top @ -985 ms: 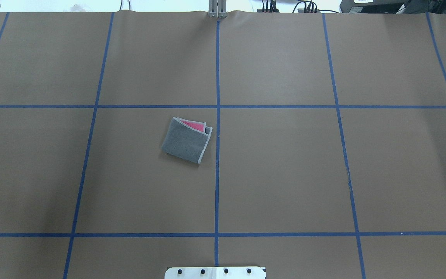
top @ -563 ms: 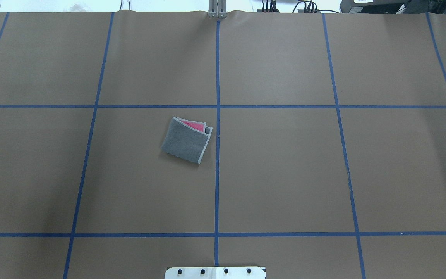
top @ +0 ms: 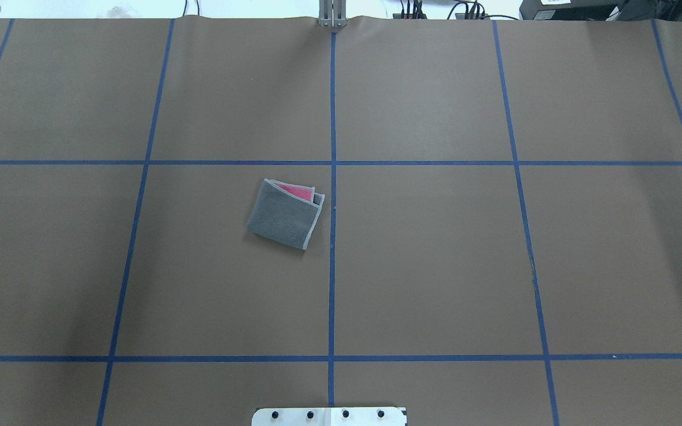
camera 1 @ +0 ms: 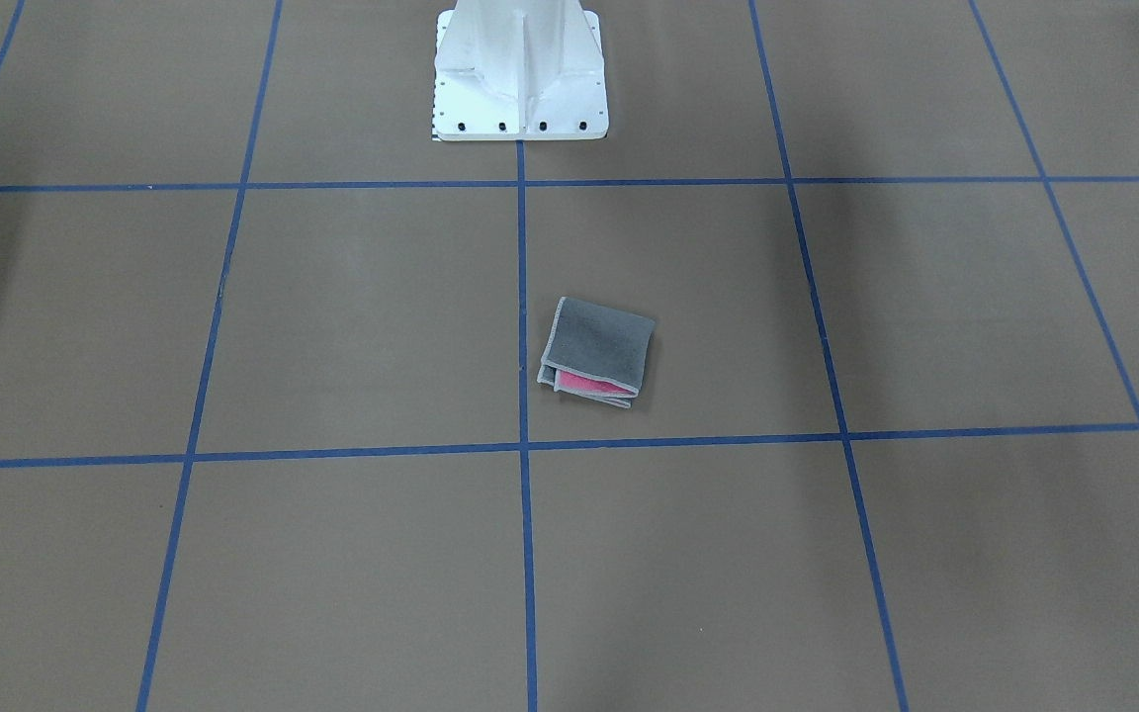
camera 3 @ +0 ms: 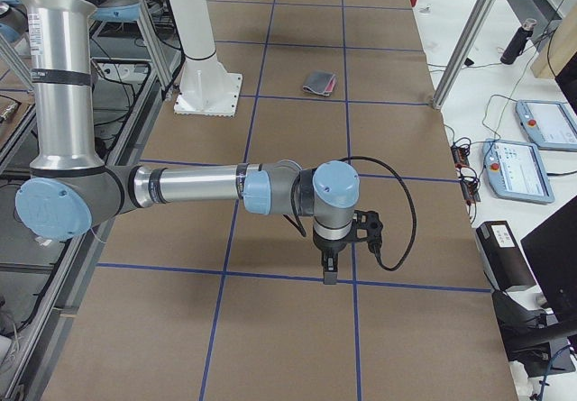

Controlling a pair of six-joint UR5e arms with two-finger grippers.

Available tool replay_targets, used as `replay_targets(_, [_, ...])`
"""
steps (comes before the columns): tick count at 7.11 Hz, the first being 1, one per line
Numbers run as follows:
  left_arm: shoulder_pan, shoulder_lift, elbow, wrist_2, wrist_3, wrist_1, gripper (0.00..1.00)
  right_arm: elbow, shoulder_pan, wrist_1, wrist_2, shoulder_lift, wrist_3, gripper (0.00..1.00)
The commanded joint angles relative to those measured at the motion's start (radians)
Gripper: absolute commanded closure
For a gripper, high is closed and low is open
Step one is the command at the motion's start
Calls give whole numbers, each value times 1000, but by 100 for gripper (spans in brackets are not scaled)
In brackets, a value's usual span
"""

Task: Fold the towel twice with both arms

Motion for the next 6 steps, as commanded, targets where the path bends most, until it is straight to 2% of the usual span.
replay_targets(1, [0,-1,0,2,0,0,0,1,-4,2,17,-3,3,0])
replay_targets(3, [-1,-4,1,0,0,0,0,-2,-4,3,74,-3,3,0])
replay_targets(6, [0,-5,3,0,0,0,0,-3,-4,6,83,-3,3,0])
